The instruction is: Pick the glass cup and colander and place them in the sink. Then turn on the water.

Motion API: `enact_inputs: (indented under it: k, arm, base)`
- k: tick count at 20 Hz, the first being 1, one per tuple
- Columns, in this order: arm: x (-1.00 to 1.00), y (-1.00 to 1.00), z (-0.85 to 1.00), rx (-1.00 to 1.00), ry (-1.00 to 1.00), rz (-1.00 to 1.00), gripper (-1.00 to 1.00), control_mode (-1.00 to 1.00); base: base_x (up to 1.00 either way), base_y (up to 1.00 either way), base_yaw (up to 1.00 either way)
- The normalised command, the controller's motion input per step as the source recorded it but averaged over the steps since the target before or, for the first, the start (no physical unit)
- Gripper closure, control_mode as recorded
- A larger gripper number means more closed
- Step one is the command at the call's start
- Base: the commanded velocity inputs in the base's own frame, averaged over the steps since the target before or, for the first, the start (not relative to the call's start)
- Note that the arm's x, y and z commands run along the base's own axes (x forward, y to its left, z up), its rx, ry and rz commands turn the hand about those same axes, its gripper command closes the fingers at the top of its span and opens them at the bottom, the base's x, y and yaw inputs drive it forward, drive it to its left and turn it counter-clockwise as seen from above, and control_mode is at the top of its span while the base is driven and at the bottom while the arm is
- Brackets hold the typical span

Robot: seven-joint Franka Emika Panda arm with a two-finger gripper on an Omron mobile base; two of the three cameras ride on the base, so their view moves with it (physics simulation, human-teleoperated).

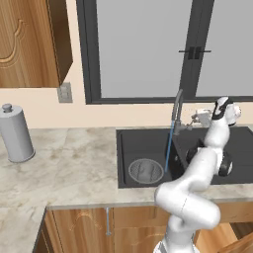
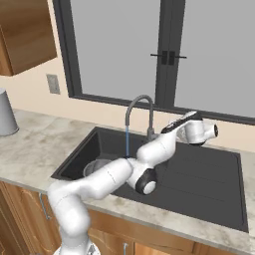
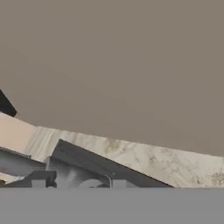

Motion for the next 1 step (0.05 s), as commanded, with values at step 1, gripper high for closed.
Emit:
enact_inputs:
  k: [1]
  arm:
    - [0.0,-0.31,-0.09,0.0,0.0,0.0,1.0,-1.0]
  base:
    - [0.0,0.0,0.0]
